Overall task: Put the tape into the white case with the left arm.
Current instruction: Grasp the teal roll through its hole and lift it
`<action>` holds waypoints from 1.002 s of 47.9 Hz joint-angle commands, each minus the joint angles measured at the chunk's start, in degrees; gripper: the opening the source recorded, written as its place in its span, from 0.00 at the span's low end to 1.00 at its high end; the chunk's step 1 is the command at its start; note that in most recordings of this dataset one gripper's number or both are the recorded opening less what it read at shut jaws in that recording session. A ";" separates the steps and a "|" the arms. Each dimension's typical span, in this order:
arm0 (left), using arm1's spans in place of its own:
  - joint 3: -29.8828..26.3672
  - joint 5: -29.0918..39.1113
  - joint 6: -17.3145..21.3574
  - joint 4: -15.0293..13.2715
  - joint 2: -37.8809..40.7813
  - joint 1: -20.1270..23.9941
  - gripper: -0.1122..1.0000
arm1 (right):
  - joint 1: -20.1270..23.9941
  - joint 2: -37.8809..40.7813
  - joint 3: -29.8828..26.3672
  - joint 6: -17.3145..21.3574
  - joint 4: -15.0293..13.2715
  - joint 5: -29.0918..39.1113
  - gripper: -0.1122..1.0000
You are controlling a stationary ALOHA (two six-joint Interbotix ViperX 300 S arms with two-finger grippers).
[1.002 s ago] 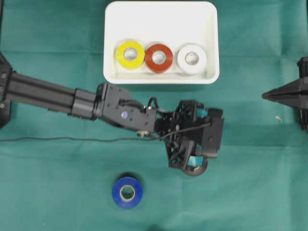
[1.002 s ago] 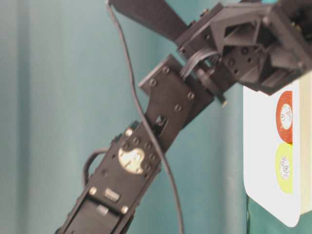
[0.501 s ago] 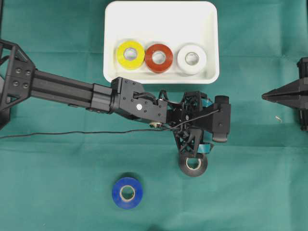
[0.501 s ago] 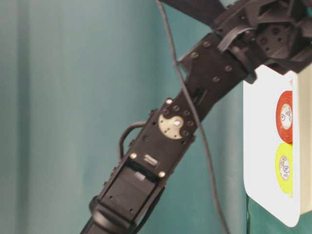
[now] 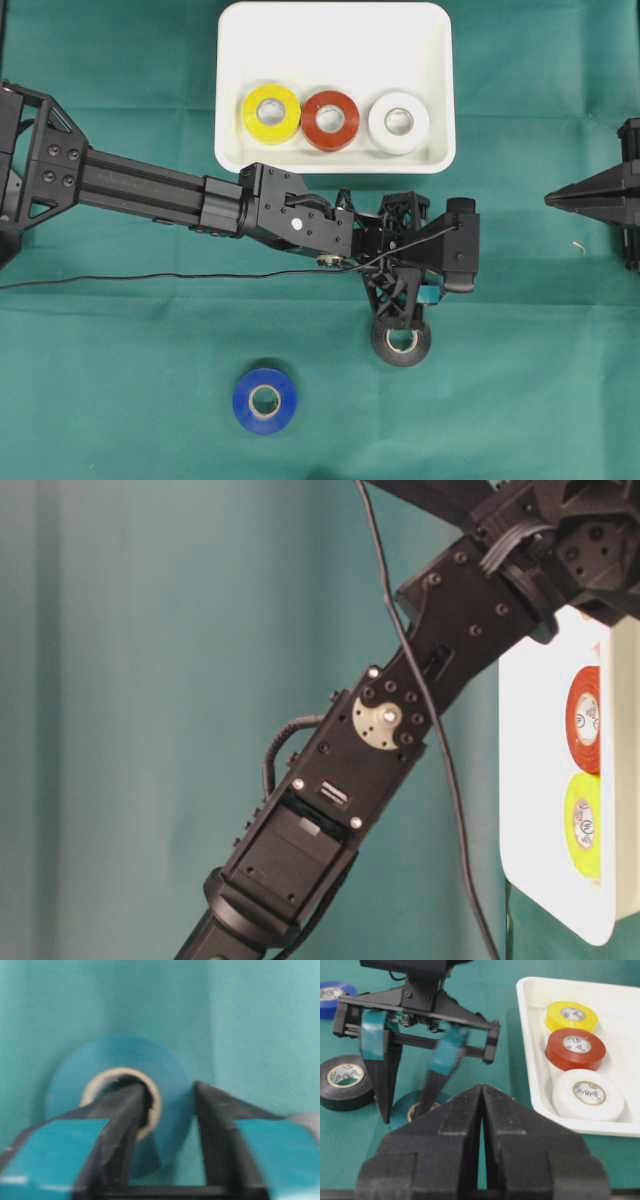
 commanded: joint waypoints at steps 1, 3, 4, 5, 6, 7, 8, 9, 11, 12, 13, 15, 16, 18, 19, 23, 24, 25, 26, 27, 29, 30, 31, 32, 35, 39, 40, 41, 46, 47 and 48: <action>-1.14 0.44 -0.18 -0.09 -1.32 0.26 0.35 | -0.09 0.26 -1.58 0.09 0.00 -0.26 0.02; -1.14 0.88 -0.09 0.00 -1.41 0.18 0.33 | -0.09 0.26 -1.58 0.09 -0.09 -0.26 0.02; -1.14 1.05 -0.09 -0.09 -1.49 0.18 0.33 | -0.09 0.26 -1.58 0.09 0.00 -0.26 0.02; -1.14 1.23 -0.09 -0.09 -1.49 0.18 0.33 | -0.09 0.18 -1.58 0.09 0.00 -0.26 0.02; -1.05 1.32 -0.09 -0.09 -1.58 0.18 0.33 | -0.09 0.18 -1.58 0.09 0.00 -0.26 0.02; -1.05 1.41 -0.09 -0.09 -1.67 0.18 0.33 | -0.09 0.09 -1.58 0.09 0.00 -0.26 0.02; -1.05 1.49 0.00 -0.09 -1.76 0.09 0.33 | -0.09 0.09 -1.58 0.09 0.00 -0.26 0.02; -0.97 1.58 0.00 0.00 -1.93 0.09 0.33 | -0.09 0.09 -1.58 0.09 0.00 -0.26 0.02; -0.79 1.67 0.09 -0.09 -2.20 0.09 0.33 | -0.09 0.09 -1.58 0.09 0.00 -0.26 0.02; -0.79 1.67 0.09 0.00 -2.37 0.09 0.33 | -0.09 0.09 -1.58 0.09 -0.09 -0.26 0.02; -0.70 1.67 0.09 0.00 -2.55 0.00 0.33 | -0.09 0.09 -1.58 0.09 -0.09 -0.26 0.02; -0.53 1.67 0.18 0.00 -2.99 0.00 0.33 | -0.09 0.09 -1.58 0.09 0.00 -0.26 0.02; -0.44 1.67 0.18 0.00 -3.43 -0.09 0.33 | -0.09 0.09 -1.58 0.09 -0.09 -0.26 0.02; -0.26 1.67 0.18 0.09 -4.04 -0.18 0.33 | -0.09 0.09 -1.58 0.09 0.00 -0.26 0.02; -0.09 1.67 0.18 0.00 -4.39 -0.26 0.33 | -0.09 0.09 -1.58 0.09 -0.09 -0.26 0.02; 0.35 1.67 0.26 0.09 -5.62 -0.44 0.33 | -0.09 0.09 -1.58 0.09 -0.09 -0.26 0.02; 0.62 1.76 0.26 0.09 -5.89 -0.53 0.33 | -0.09 0.09 -1.58 0.09 0.00 -0.26 0.02; 0.70 1.76 0.26 0.09 -6.24 -0.62 0.33 | -0.09 0.09 -1.58 0.09 0.00 -0.26 0.02; 0.79 1.85 0.26 0.09 -6.50 -0.62 0.33 | -0.09 0.09 -1.58 0.09 -0.09 -0.26 0.02; 0.88 2.02 0.35 0.09 -6.94 -0.79 0.33 | -0.09 0.09 -1.58 0.09 -0.09 -0.26 0.02; 0.97 2.72 0.35 0.09 -7.82 -0.88 0.33 | -0.09 0.09 -1.58 0.09 -0.09 -0.26 0.02; 1.05 3.08 0.35 0.18 -8.26 -0.97 0.33 | -0.09 0.09 -1.58 0.09 0.00 -0.26 0.02; 1.05 3.43 0.35 0.09 -8.61 -0.97 0.33 | -0.09 0.00 -1.58 0.09 0.00 -0.26 0.02; 1.14 3.69 0.44 0.18 -9.14 -1.05 0.33 | -0.09 0.09 -1.58 0.09 0.00 -0.26 0.02; 1.14 4.66 0.44 0.18 -10.28 -1.14 0.33 | -0.09 0.09 -1.58 0.09 0.00 -0.26 0.02; 1.23 5.63 0.44 0.18 -11.69 -1.23 0.33 | -0.09 0.09 -1.58 0.09 0.00 -0.26 0.02; 1.32 5.89 0.44 0.18 -12.30 -1.14 0.33 | -0.09 0.00 -1.58 0.09 -0.09 -0.26 0.02; 1.32 6.15 0.53 0.18 -12.57 -1.14 0.33 | -0.09 0.09 -1.58 0.09 0.00 -0.26 0.02; 1.49 6.59 0.70 0.18 -13.80 -1.14 0.33 | -0.09 0.00 -1.58 0.09 0.00 -0.26 0.02; 1.49 6.59 0.88 0.18 -14.06 -1.14 0.33 | -0.09 0.09 -1.58 0.09 -0.09 -0.26 0.02; 1.49 6.59 1.14 0.18 -14.24 -1.05 0.32 | -0.09 0.09 -1.58 0.09 0.00 -0.26 0.02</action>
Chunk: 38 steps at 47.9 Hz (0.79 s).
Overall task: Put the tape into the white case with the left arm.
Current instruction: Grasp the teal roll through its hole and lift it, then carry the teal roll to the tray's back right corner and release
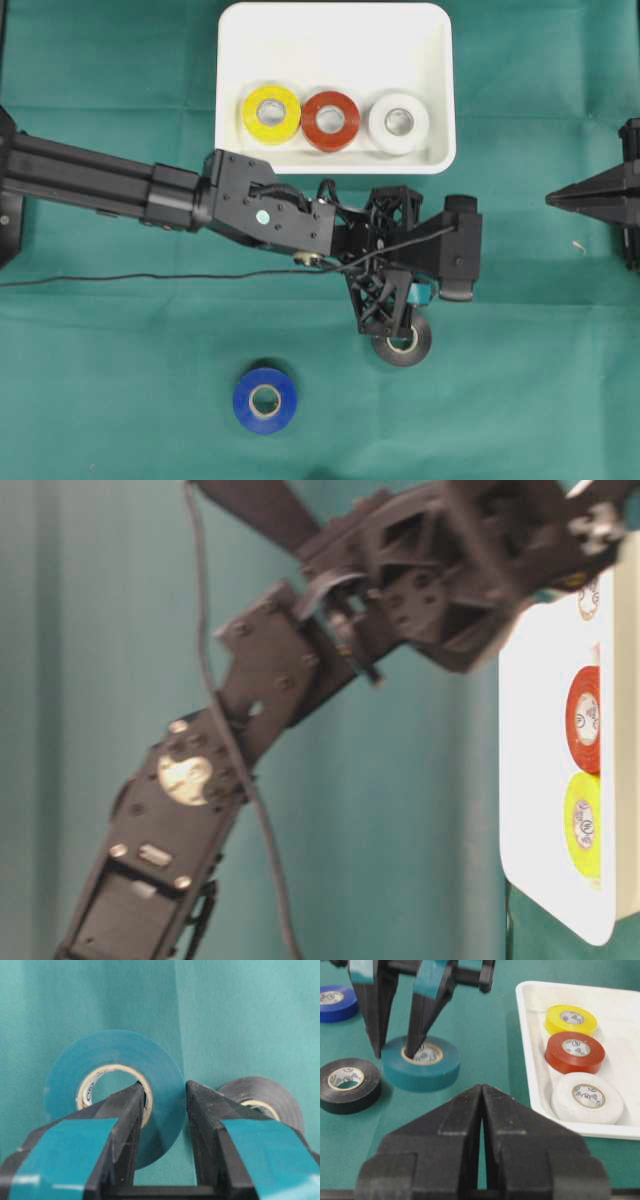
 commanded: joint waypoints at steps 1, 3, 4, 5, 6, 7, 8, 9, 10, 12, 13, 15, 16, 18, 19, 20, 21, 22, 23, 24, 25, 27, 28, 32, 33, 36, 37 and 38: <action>-0.79 -0.09 0.62 0.18 -3.78 0.18 0.33 | -0.09 0.35 -1.67 0.09 0.00 -0.26 0.02; -0.70 0.00 1.23 0.26 -4.13 0.44 0.33 | -0.09 0.35 -1.58 0.09 0.00 -0.26 0.02; -0.62 0.00 1.58 0.26 -4.22 0.62 0.33 | -0.09 0.44 -1.58 0.09 0.00 -0.26 0.02; -0.53 0.00 1.93 0.26 -4.31 0.79 0.33 | -0.09 0.44 -1.58 0.09 0.00 -0.26 0.02; -0.53 0.00 2.11 0.26 -4.39 1.05 0.33 | -0.09 0.44 -1.58 0.09 0.00 -0.26 0.02; -0.44 0.09 2.37 0.26 -4.39 1.32 0.33 | -0.09 0.44 -1.58 0.09 -0.09 -0.26 0.02; -0.26 0.09 2.46 0.26 -4.48 1.76 0.33 | -0.09 0.44 -1.58 0.09 0.00 -0.26 0.02; -0.18 0.18 2.64 0.26 -4.57 2.46 0.33 | -0.09 0.44 -1.58 0.09 -0.09 -0.26 0.02; 0.00 0.26 2.72 0.26 -4.66 2.99 0.33 | -0.09 0.44 -1.58 0.09 0.00 -0.26 0.02; 0.44 0.26 2.72 0.26 -4.83 4.13 0.33 | -0.09 0.44 -1.58 0.09 -0.09 -0.26 0.02; 0.62 0.26 2.72 0.26 -4.83 4.75 0.32 | -0.09 0.44 -1.58 0.09 -0.09 -0.26 0.02; 1.14 0.26 2.72 0.26 -4.83 5.89 0.33 | -0.09 0.44 -1.58 0.09 0.00 -0.26 0.02; 1.32 0.26 2.81 0.26 -4.92 6.50 0.33 | -0.09 0.44 -1.58 0.09 0.00 -0.26 0.02; 1.76 0.26 2.81 0.26 -4.83 7.65 0.33 | -0.09 0.44 -1.58 0.09 -0.09 -0.26 0.02; 2.02 0.18 2.81 0.26 -4.83 8.26 0.33 | -0.09 0.44 -1.58 0.09 0.00 -0.26 0.02; 2.20 0.09 2.90 0.26 -4.83 8.79 0.33 | -0.09 0.44 -1.58 0.09 0.00 -0.26 0.02; 2.55 0.00 2.99 0.26 -4.83 9.67 0.33 | -0.09 0.44 -1.58 0.09 -0.09 -0.26 0.02; 2.81 -0.09 3.08 0.26 -4.92 10.20 0.33 | -0.09 0.44 -1.58 0.18 0.00 -0.26 0.02; 2.99 -0.09 3.25 0.26 -4.83 10.72 0.33 | -0.09 0.44 -1.58 0.35 -0.09 -0.26 0.02; 3.16 -0.09 3.43 0.26 -4.83 11.25 0.32 | -0.09 0.35 -1.58 0.53 0.00 -0.26 0.02; 3.34 -0.09 3.69 0.26 -4.83 11.78 0.32 | -0.09 0.44 -1.58 0.62 -0.09 -0.26 0.02; 3.60 -0.09 4.31 0.26 -4.83 12.66 0.33 | -0.09 0.44 -1.58 0.97 0.00 -0.26 0.02; 3.60 -0.09 4.66 0.26 -4.83 13.10 0.33 | -0.09 0.35 -1.58 1.14 0.00 -0.26 0.02; 3.87 -0.18 6.15 0.26 -4.92 14.59 0.33 | -0.09 0.35 -1.58 1.85 0.00 -0.26 0.02; 3.78 -0.18 6.59 0.26 -4.83 15.03 0.33 | -0.09 0.35 -1.58 2.02 -0.09 -0.26 0.02; 3.78 -0.35 7.65 0.26 -4.83 16.08 0.33 | -0.09 0.35 -1.58 2.46 0.00 -0.26 0.02; 3.78 -0.35 7.91 0.26 -4.83 16.35 0.33 | -0.09 0.35 -1.49 2.72 0.00 -0.26 0.02; 3.78 -0.53 8.17 0.26 -4.83 16.61 0.33 | -0.09 0.35 -1.58 2.81 0.00 -0.26 0.02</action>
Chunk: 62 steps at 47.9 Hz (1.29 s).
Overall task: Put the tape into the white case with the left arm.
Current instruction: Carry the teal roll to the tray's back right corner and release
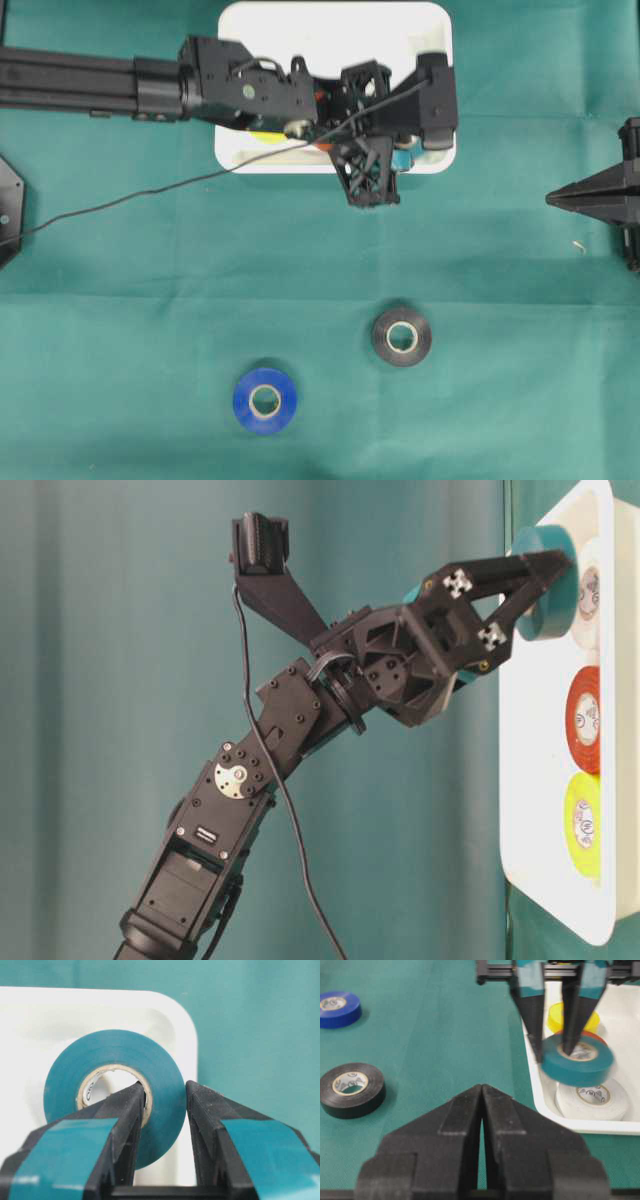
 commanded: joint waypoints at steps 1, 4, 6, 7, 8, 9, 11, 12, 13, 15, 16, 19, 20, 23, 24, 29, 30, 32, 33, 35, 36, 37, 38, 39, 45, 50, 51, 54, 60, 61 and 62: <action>-0.70 -0.97 0.70 0.09 -2.90 1.49 0.33 | -0.09 0.44 -1.49 0.18 0.00 -0.26 0.02; -0.70 -1.32 1.49 0.18 -2.90 2.29 0.33 | -0.09 0.44 -1.41 0.26 0.00 -0.26 0.02; -0.70 -1.76 2.02 0.09 -2.90 2.81 0.33 | -0.09 0.44 -1.41 0.26 -0.09 -0.26 0.02; -0.70 -1.85 2.29 0.09 -2.90 3.08 0.33 | -0.09 0.44 -1.41 0.26 -0.09 -0.26 0.02; -0.70 -2.11 2.64 0.09 -2.90 3.34 0.33 | -0.09 0.44 -1.41 0.18 0.00 -0.26 0.02; -0.62 -2.37 2.90 0.09 -2.90 3.52 0.33 | -0.09 0.35 -1.41 0.26 0.00 -0.26 0.02; -0.62 -2.81 3.60 0.09 -2.90 4.13 0.33 | -0.09 0.44 -1.41 0.18 0.00 -0.26 0.02; -0.53 -2.99 3.96 0.09 -2.90 4.39 0.32 | -0.09 0.44 -1.41 0.26 -0.09 -0.26 0.02; -0.53 -3.34 4.31 0.09 -2.90 4.57 0.33 | -0.09 0.35 -1.41 0.26 0.00 -0.26 0.02; -0.44 -3.96 4.92 0.09 -2.90 4.92 0.33 | -0.09 0.35 -1.41 0.26 -0.09 -0.26 0.02; -0.35 -4.22 5.27 0.09 -2.72 5.19 0.33 | -0.09 0.44 -1.41 0.26 0.00 -0.26 0.02; -0.26 -4.83 6.33 0.09 -2.55 5.54 0.33 | -0.09 0.35 -1.41 0.26 -0.09 -0.26 0.02; -0.18 -4.92 6.68 0.09 -2.46 5.71 0.32 | -0.09 0.44 -1.41 0.26 0.00 -0.26 0.02; -0.18 -5.01 7.65 0.09 -2.20 6.06 0.33 | -0.09 0.44 -1.41 0.26 -0.09 -0.26 0.02; -0.18 -5.01 7.82 0.09 -2.20 6.24 0.33 | -0.09 0.44 -1.41 0.26 -0.09 -0.26 0.02; -0.18 -5.19 8.00 0.09 -1.76 6.86 0.33 | -0.09 0.35 -1.41 0.26 0.00 -0.26 0.02; -0.18 -5.19 8.00 0.09 -1.67 6.94 0.33 | -0.09 0.44 -1.41 0.26 0.00 -0.26 0.02; -0.09 -5.27 8.09 0.09 -1.49 7.12 0.33 | -0.09 0.44 -1.41 0.26 -0.09 -0.26 0.02; -0.09 -5.19 8.09 0.09 -1.41 7.12 0.32 | -0.09 0.44 -1.41 0.26 -0.09 -0.26 0.02; -0.09 -5.19 8.17 0.09 -1.32 7.12 0.32 | -0.09 0.44 -1.41 0.26 -0.09 -0.26 0.02; 0.00 -5.19 8.09 0.09 -1.23 7.12 0.33 | -0.09 0.44 -1.41 0.26 -0.09 -0.26 0.02; 0.00 -5.19 8.09 0.00 -1.23 7.12 0.33 | -0.09 0.44 -1.49 0.26 0.00 -0.26 0.02; 0.00 -5.10 8.09 0.09 -1.23 7.12 0.33 | -0.09 0.35 -1.49 0.26 0.00 -0.26 0.02; 0.00 -5.10 8.09 0.09 -1.32 7.12 0.33 | -0.09 0.44 -1.49 0.26 -0.09 -0.26 0.02; 0.18 -5.27 8.00 0.09 -1.58 6.94 0.33 | -0.09 0.35 -1.67 0.26 0.00 -0.26 0.02; 0.70 -5.36 8.09 0.09 -1.76 6.86 0.33 | -0.09 0.44 -1.67 0.26 0.00 -0.26 0.02; 0.79 -5.36 8.00 0.09 -1.76 6.77 0.33 | -0.09 0.44 -1.67 0.26 -0.09 -0.26 0.02; 1.14 -5.36 8.09 0.09 -1.93 6.50 0.40 | -0.09 0.35 -1.67 0.26 0.00 -0.26 0.02; 1.85 -5.62 8.17 0.09 -2.55 6.24 0.74 | -0.09 0.44 -1.67 0.26 -0.09 -0.26 0.02; 2.02 -5.80 8.17 0.09 -2.90 6.15 0.79 | -0.09 0.44 -1.67 0.26 0.00 -0.26 0.02; 2.20 -5.89 8.17 0.09 -3.08 6.24 0.84 | -0.09 0.44 -1.67 0.26 0.00 -0.26 0.02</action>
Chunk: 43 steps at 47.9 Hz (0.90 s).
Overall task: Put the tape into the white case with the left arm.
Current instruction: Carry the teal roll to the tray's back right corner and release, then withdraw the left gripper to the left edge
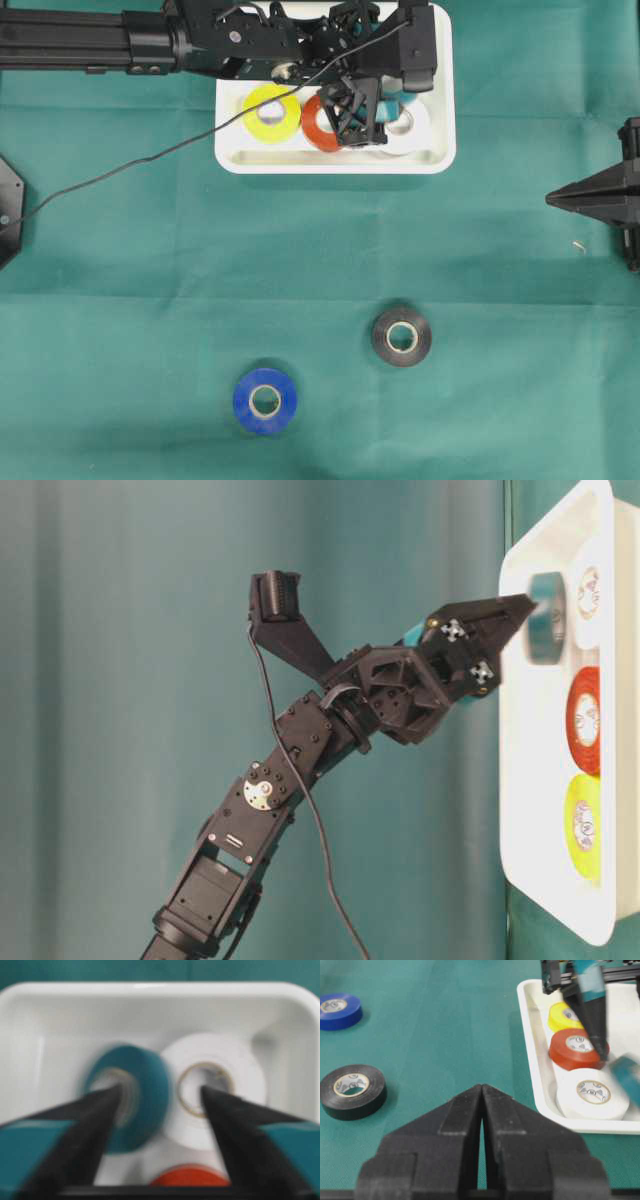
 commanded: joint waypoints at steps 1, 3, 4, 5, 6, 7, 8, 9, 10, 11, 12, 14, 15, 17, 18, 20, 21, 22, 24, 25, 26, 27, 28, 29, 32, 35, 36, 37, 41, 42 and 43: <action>-0.18 -0.97 0.09 0.09 -3.25 -0.18 0.88 | -0.09 0.44 -1.58 0.09 0.00 -0.26 0.02; 0.26 -1.58 0.09 0.09 -3.87 -0.18 0.94 | -0.09 0.44 -1.58 0.09 -0.09 -0.26 0.02; 0.53 -1.85 0.09 0.09 -4.13 -0.18 0.95 | -0.09 0.44 -1.58 0.09 0.00 -0.26 0.02; 0.70 -2.20 0.09 0.09 -4.31 -0.18 0.94 | -0.09 0.44 -1.58 0.09 -0.09 -0.26 0.02; 0.97 -2.55 0.09 0.09 -4.57 -0.18 0.93 | -0.18 0.44 -1.58 0.09 -0.09 -0.26 0.02; 1.14 -2.81 0.09 0.09 -4.83 -0.18 0.92 | -0.09 0.35 -1.58 0.09 0.00 -0.26 0.02; 1.49 -3.16 0.09 0.09 -5.10 -0.26 0.92 | -0.09 0.35 -1.58 0.09 -0.09 -0.26 0.02; 1.76 -3.52 0.09 0.09 -5.36 -0.26 0.93 | -0.09 0.44 -1.58 0.09 0.00 -0.26 0.02; 2.02 -3.78 0.09 0.09 -5.62 -0.35 0.93 | -0.09 0.35 -1.58 0.09 -0.09 -0.26 0.02; 2.37 -4.04 0.09 0.09 -5.89 -0.44 0.93 | -0.09 0.44 -1.58 0.09 0.00 -0.26 0.02; 2.72 -4.22 0.09 0.09 -6.15 -0.53 0.93 | -0.09 0.35 -1.58 0.09 0.00 -0.26 0.02; 3.43 -4.66 0.09 0.09 -6.77 -0.70 0.93 | -0.09 0.35 -1.58 0.09 -0.09 -0.26 0.02; 3.69 -4.92 0.09 0.09 -7.12 -0.88 0.93 | -0.09 0.35 -1.58 0.09 0.00 -0.26 0.02; 4.66 -5.27 0.00 0.09 -7.91 -1.41 0.93 | -0.09 0.35 -1.58 0.09 0.00 -0.26 0.02; 5.19 -5.54 0.00 0.00 -8.26 -1.76 0.93 | -0.09 0.44 -1.58 0.09 0.00 -0.26 0.02; 6.06 -5.98 0.00 0.00 -9.14 -2.37 0.93 | -0.09 0.35 -1.58 0.09 -0.09 -0.26 0.02; 6.50 -6.24 0.00 0.00 -9.58 -2.72 0.93 | -0.09 0.44 -1.58 0.09 0.00 -0.26 0.02; 6.94 -6.50 0.00 0.00 -10.02 -3.08 0.93 | -0.09 0.35 -1.58 0.09 -0.09 -0.26 0.02; 7.91 -7.21 -0.09 0.00 -10.90 -3.87 0.93 | -0.09 0.35 -1.58 0.09 -0.09 -0.26 0.02; 8.44 -7.56 -0.09 0.00 -11.34 -4.31 0.93 | -0.09 0.44 -1.58 0.09 0.00 -0.26 0.02; 8.96 -8.00 -0.09 0.00 -11.87 -4.75 0.93 | -0.09 0.35 -1.58 0.09 -0.09 -0.26 0.02; 9.49 -8.44 -0.09 0.00 -12.30 -5.19 0.93 | -0.09 0.35 -1.58 0.09 -0.09 -0.26 0.02; 10.02 -8.79 -0.09 0.00 -12.83 -5.63 0.93 | -0.09 0.35 -1.58 0.09 -0.09 -0.26 0.02; 10.55 -9.23 -0.09 0.00 -13.36 -6.15 0.93 | -0.09 0.44 -1.58 0.09 0.00 -0.26 0.02; 12.57 -10.63 -0.26 -0.09 -15.29 -7.91 0.93 | -0.09 0.35 -1.58 0.09 -0.09 -0.26 0.02; 14.41 -11.78 -0.26 -0.09 -17.05 -9.32 0.93 | -0.09 0.35 -1.58 0.18 0.00 -0.26 0.02; 15.12 -12.04 -0.26 -0.09 -17.58 -9.84 0.93 | -0.09 0.35 -1.58 0.09 0.00 -0.26 0.02; 15.73 -12.22 -0.35 -0.09 -18.19 -10.20 0.92 | -0.09 0.35 -1.58 0.09 0.00 -0.26 0.02; 18.46 -12.92 -0.35 -0.18 -20.83 -12.04 0.93 | -0.09 0.35 -1.58 0.09 0.00 -0.26 0.02; 19.25 -13.10 -0.44 -0.18 -21.36 -12.48 0.92 | -0.09 0.35 -1.58 0.09 0.00 -0.26 0.02; 19.95 -13.27 -0.44 -0.18 -22.06 -13.01 0.93 | -0.09 0.35 -1.58 0.09 -0.09 -0.26 0.02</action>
